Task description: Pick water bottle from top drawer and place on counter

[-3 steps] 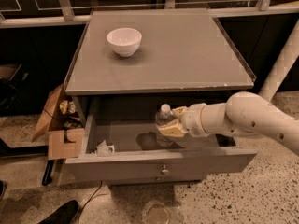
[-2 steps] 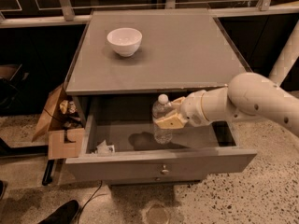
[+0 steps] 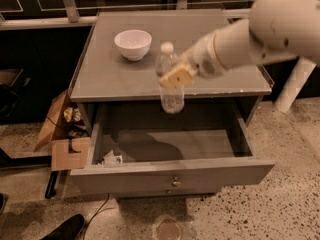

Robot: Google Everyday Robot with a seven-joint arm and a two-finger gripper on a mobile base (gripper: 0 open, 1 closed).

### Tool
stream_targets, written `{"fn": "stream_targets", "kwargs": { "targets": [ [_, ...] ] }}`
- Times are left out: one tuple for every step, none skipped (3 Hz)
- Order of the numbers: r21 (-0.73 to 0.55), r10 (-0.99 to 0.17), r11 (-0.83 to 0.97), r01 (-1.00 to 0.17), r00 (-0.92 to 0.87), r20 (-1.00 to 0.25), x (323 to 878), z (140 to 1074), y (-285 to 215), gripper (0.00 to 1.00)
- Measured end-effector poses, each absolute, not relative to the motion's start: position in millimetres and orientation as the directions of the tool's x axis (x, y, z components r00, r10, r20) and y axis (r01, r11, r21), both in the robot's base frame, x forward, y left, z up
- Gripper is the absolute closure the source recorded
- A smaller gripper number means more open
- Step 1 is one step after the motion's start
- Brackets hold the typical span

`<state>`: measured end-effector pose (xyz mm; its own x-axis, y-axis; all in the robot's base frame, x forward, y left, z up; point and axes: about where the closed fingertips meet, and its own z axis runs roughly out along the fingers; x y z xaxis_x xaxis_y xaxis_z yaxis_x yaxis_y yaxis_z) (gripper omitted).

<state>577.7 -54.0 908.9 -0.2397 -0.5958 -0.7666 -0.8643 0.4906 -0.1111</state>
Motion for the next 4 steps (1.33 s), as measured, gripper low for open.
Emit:
{"fn": "stream_targets", "kwargs": {
  "targets": [
    [-0.146,-0.574,0.507,-0.850,-0.206,-0.792,595.2,957.0,-40.4,1.00],
    [-0.146,-0.574,0.507,-0.850,-0.206,-0.793,594.9,957.2,-40.5,1.00],
    [-0.173,-0.574,0.510,-0.842,-0.183,-0.798,608.9,961.0,-37.9,1.00],
    [-0.187,-0.570,0.513,-0.838,-0.169,-0.804,626.6,959.3,-34.0,1.00]
  ]
}}
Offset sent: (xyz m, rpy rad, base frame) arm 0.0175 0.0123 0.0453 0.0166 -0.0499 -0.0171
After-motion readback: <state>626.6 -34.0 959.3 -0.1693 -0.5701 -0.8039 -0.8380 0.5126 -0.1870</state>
